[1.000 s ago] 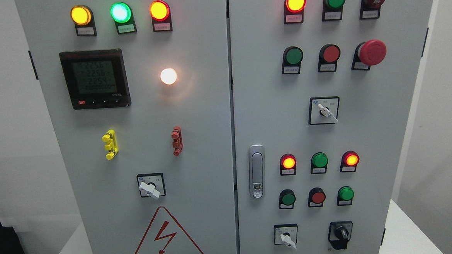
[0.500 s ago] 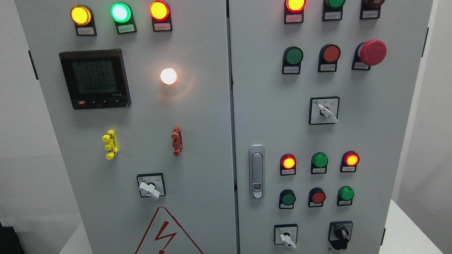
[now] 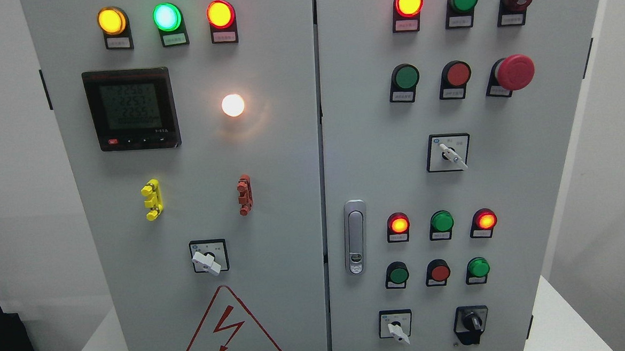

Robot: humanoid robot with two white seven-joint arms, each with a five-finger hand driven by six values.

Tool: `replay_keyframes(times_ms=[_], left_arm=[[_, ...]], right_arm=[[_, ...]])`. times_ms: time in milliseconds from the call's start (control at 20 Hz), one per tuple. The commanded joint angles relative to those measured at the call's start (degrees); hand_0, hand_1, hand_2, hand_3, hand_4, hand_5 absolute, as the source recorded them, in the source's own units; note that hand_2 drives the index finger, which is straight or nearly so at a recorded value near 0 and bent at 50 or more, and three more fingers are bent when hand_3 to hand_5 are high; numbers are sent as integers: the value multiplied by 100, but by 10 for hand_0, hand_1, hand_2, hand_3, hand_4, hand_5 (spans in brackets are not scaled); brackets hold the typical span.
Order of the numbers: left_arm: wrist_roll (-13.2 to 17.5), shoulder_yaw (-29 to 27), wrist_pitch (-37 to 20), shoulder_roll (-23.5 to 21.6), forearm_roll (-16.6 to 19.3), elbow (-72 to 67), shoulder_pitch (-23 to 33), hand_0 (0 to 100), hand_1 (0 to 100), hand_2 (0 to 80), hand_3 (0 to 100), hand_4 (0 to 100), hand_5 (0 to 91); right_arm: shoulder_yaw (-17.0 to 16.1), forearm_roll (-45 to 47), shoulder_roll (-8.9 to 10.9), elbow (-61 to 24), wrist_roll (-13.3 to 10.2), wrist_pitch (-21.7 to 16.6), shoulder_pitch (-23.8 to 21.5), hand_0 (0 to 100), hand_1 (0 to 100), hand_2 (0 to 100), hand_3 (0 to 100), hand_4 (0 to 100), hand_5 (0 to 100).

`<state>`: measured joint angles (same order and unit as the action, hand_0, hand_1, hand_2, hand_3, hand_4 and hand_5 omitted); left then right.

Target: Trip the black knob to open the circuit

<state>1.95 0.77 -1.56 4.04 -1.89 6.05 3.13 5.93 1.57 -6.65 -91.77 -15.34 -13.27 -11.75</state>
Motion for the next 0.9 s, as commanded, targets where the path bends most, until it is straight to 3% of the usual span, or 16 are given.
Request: replay_keyframes(times_ms=[0, 850], left_arm=[[-1, -7, -11, 9, -14, 1, -23, 120, 389, 0, 0, 0, 0], [-1, -7, -11, 9, -14, 1, -23, 120, 389, 0, 0, 0, 0]], right_arm=[[-31, 19, -3, -306, 40, 70, 68, 0, 60, 24, 1000, 998, 957], [-83, 186, -3, -807, 40, 597, 428, 0, 49, 28, 1000, 1000, 961]])
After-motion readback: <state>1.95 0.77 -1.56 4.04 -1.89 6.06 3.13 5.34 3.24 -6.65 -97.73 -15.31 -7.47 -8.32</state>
